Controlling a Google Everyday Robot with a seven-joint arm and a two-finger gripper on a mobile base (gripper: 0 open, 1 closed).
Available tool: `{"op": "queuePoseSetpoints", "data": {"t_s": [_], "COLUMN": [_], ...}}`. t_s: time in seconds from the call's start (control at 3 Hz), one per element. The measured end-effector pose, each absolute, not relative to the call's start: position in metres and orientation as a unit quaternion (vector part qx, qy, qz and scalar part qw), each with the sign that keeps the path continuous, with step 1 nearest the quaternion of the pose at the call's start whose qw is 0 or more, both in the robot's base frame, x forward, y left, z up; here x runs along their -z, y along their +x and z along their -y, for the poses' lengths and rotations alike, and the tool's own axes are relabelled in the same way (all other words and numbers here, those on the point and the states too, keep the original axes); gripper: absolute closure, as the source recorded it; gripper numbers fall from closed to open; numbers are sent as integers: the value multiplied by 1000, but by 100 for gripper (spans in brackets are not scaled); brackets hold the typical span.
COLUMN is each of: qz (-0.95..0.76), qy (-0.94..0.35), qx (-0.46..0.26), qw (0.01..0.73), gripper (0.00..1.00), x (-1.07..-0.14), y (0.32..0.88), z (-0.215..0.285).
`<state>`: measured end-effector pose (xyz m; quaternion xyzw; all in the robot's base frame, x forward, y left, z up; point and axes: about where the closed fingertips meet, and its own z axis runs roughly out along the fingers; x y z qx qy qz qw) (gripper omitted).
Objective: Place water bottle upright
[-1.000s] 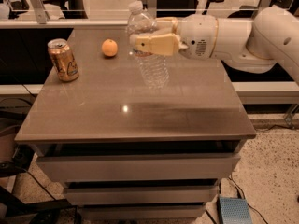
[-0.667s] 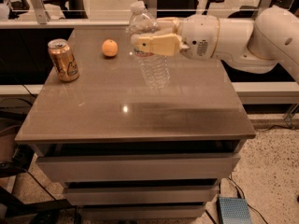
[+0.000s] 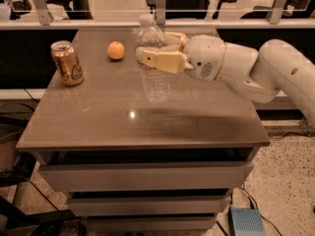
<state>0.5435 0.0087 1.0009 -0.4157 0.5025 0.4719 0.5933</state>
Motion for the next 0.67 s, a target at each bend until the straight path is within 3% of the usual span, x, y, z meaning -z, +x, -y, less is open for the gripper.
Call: {"op": "queuePoseSetpoints", "data": {"t_s": [0.67], "qz": [-487], "qy": [-401], "qx": [-467], "qw": [620], "gripper": [100], "x": [-973], "y": [553], "z": [-18]}}
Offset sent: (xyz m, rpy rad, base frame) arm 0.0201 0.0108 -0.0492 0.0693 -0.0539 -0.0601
